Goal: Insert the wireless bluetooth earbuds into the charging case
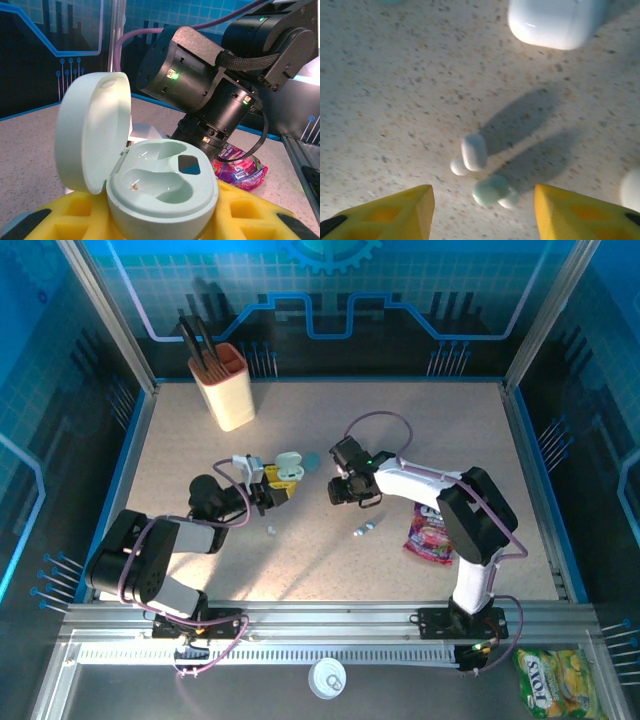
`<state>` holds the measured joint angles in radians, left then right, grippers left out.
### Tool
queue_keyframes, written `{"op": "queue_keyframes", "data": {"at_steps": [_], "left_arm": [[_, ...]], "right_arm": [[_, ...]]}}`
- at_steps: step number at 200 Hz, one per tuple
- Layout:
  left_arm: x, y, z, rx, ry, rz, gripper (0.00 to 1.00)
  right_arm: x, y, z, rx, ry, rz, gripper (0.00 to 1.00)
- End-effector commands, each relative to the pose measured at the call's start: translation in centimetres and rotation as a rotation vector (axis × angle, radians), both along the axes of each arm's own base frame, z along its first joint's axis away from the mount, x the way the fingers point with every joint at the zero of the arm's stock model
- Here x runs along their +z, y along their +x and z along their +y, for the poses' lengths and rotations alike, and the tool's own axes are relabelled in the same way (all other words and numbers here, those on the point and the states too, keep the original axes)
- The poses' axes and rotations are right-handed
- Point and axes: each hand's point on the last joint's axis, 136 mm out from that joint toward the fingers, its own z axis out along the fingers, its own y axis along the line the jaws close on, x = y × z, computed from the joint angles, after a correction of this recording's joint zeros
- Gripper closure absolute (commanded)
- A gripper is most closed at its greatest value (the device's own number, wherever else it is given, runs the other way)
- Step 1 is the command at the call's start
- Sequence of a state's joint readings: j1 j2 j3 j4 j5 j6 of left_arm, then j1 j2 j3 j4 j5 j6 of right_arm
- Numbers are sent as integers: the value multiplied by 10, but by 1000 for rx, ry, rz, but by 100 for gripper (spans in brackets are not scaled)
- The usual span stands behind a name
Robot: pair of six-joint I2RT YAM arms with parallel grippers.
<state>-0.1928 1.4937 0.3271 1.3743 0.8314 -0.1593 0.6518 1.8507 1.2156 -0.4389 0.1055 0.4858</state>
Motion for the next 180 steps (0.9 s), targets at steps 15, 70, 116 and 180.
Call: {"op": "queue_keyframes", "data": {"at_steps": [15,70,116,180], "left_arm": [[8,-6,5,9,-6,-42,73],[8,-8,6,4,-7,-40,73],[10,-9,6,4,-10,-41,73],[10,-8,6,0,-11,-38,73]], "right_arm": [[-9,6,25,41,199,73,44],[-25,-1,20,43,179,110,44],[-29,-17,9,37,173,129,44],[-30,-36,2,26,206,162,43]]}}
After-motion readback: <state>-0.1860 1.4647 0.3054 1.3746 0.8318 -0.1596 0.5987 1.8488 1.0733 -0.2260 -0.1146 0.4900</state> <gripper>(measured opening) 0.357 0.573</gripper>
